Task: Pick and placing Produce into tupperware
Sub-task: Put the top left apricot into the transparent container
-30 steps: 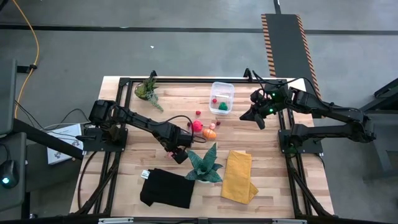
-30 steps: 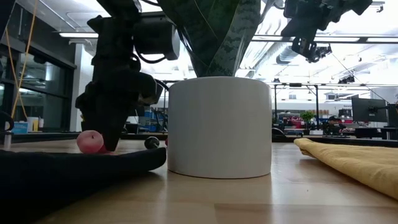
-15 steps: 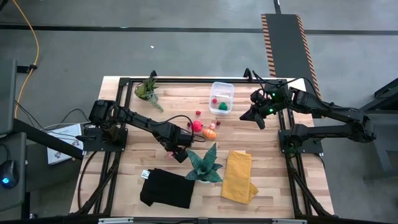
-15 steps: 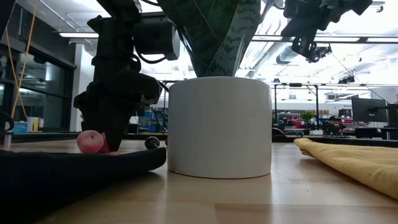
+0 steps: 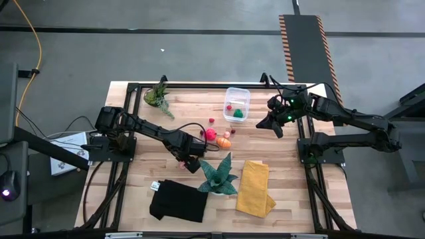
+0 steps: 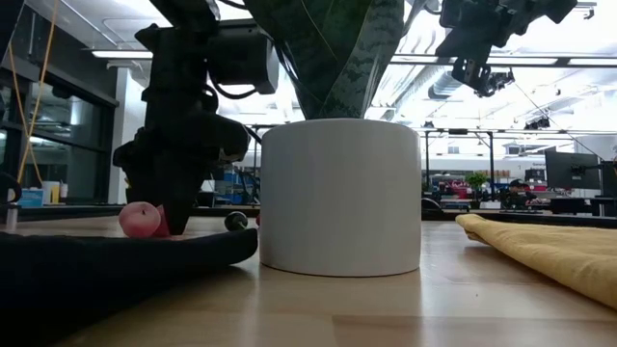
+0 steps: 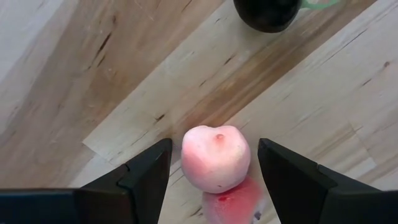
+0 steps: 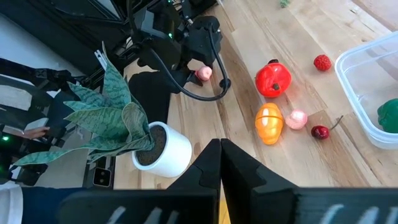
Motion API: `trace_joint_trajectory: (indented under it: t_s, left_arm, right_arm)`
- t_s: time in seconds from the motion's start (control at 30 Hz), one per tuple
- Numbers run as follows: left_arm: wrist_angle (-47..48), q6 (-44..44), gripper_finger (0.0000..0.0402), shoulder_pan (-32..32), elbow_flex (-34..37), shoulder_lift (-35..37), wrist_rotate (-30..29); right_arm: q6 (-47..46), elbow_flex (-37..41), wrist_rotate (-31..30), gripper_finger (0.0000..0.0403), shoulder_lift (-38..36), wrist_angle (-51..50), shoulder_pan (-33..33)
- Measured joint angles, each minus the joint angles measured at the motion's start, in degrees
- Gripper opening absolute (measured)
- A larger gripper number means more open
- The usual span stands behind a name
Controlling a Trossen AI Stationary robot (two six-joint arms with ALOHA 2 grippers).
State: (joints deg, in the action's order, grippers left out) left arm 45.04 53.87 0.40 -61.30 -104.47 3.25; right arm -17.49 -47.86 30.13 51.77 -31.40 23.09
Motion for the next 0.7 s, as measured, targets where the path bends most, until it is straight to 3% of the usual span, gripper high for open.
trace_joint_trajectory:
  t_s: [0.47, 0.7]
  left_arm:
    - [0.07, 0.63, 0.0231, 0.0, 0.02, 0.0, -0.72]
    - [0.21, 0.59, 0.0182, 0.02, 0.04, 0.0, -0.65]
  right_arm:
    - [0.54, 0.0, 0.0, 0.0, 0.0, -0.02, 0.0]
    - [0.63, 0.0, -0.01, 0.0, 0.0, -0.02, 0.01]
